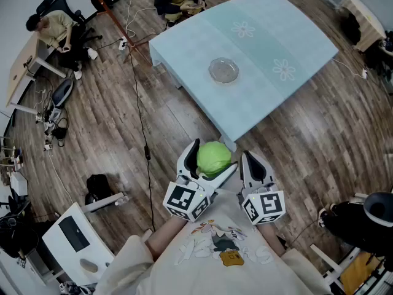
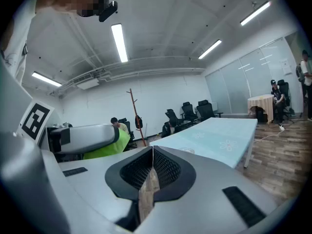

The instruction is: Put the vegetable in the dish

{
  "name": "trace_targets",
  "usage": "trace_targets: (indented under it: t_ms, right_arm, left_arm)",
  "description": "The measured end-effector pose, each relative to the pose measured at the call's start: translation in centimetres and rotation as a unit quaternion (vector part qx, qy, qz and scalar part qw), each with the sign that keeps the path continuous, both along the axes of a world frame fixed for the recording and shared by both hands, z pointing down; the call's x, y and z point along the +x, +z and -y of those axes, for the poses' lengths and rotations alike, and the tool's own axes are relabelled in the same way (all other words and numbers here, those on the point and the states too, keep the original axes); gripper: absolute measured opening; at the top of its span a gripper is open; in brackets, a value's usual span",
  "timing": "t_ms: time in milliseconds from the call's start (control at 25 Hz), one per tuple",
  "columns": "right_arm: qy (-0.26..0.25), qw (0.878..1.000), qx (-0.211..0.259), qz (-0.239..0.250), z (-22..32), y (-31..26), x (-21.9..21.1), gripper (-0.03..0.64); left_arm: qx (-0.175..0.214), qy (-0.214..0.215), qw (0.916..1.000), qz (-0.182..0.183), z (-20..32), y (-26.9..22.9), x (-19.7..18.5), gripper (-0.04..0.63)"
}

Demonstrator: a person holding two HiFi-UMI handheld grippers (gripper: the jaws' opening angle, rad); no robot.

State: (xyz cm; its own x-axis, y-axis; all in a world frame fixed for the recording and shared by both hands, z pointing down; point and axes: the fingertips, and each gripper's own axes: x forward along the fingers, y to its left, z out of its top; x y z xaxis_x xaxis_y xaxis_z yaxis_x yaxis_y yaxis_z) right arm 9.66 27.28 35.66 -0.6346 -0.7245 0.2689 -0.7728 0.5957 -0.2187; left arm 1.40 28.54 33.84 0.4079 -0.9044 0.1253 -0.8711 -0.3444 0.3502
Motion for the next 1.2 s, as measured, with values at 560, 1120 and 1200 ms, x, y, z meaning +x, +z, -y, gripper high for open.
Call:
trace_targets:
  t_ms: [560, 1120, 1200]
  right_arm:
    - [-0.032, 0.999, 0.013, 0.019, 3.1, 0.0, 2.0, 0.023]
    - [-0.046, 0.998, 0.015, 0.051, 5.7, 0.4, 7.8, 0.023]
    - [-0.049, 0.997, 0.011, 0.051, 5.9, 1.0, 8.2, 0.023]
  left_arm:
    - [0.013, -0.039, 0.9952, 0.089, 3.9, 0.4, 1.7, 0.534]
    - [0.020, -0.100, 0.9912, 0.085, 6.4, -1.0, 4.5, 0.534]
    - [0.020, -0.103, 0.9903, 0.091, 6.6, -1.0, 5.1, 0.534]
